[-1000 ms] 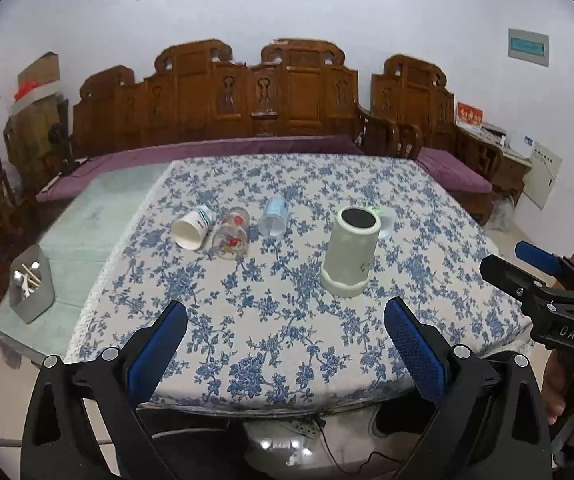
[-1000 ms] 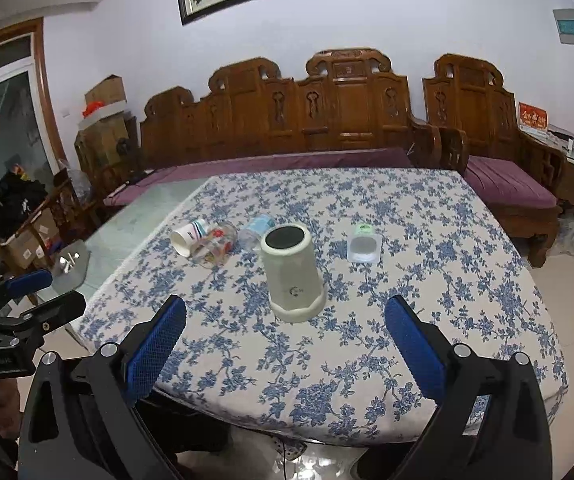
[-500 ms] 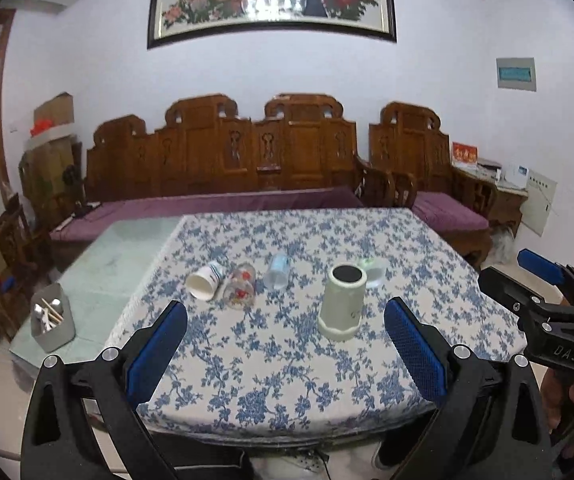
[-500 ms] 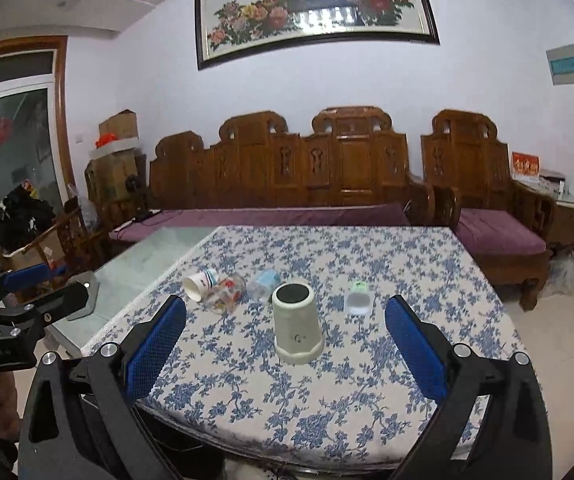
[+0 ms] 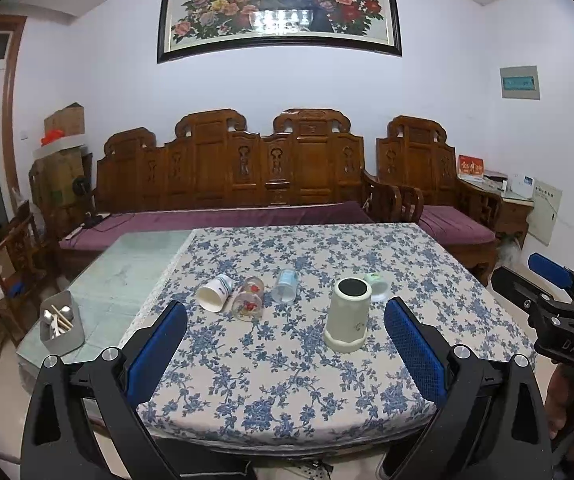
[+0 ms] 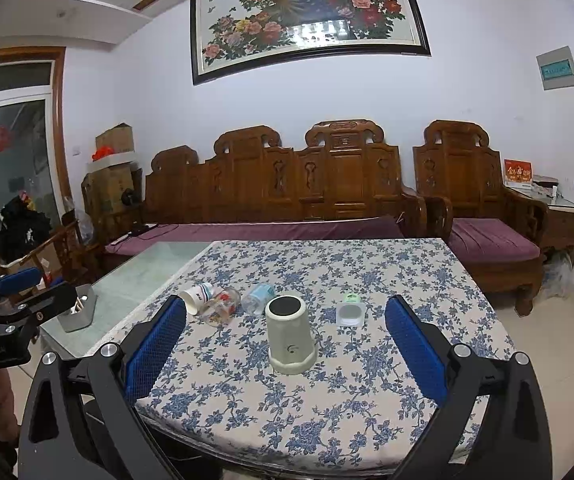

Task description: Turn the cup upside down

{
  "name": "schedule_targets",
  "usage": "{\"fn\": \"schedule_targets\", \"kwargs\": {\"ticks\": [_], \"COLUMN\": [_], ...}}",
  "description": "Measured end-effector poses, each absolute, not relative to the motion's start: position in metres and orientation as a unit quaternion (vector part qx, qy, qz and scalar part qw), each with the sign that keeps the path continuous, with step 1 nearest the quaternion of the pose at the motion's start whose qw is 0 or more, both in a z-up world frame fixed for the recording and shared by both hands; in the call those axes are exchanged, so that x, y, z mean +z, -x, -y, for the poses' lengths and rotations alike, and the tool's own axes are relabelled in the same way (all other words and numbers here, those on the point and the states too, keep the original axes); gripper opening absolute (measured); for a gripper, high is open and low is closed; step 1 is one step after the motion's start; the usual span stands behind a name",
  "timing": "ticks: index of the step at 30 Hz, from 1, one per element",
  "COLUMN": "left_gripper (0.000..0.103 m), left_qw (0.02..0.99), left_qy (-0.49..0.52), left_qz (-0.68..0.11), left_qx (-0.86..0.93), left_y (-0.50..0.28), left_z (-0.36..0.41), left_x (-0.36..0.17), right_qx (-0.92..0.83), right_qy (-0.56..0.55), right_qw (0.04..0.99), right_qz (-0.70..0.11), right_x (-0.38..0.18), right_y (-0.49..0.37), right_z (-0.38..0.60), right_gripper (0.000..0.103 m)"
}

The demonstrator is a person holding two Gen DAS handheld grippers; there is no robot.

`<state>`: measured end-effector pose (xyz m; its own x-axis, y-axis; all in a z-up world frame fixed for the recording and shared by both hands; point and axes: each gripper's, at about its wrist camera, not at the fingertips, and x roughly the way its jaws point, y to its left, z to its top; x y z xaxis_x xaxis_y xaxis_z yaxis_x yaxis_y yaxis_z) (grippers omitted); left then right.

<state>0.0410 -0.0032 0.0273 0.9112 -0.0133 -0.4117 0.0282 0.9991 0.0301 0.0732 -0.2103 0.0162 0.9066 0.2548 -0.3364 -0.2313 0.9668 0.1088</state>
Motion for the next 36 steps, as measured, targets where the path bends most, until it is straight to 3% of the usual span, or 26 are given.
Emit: {"fn": "schedule_targets", "kwargs": {"ticks": [36], "left_gripper": [0.095], "left_qw": [0.978], "left_qy": [-0.022], "left_qz": [-0.207], "left_qx": [-0.004], "left_y": [-0.0396], "left_z": [0.0039], "left_x": [0.0255], "right_qx": [0.125], "right_qy": [-0.039], "right_qw": [0.976], "right_qz": [-0.177], "right_x": [0.0145], "right_y": [-0.0716], "right_z": [0.2037], "right_gripper": [0.100]}}
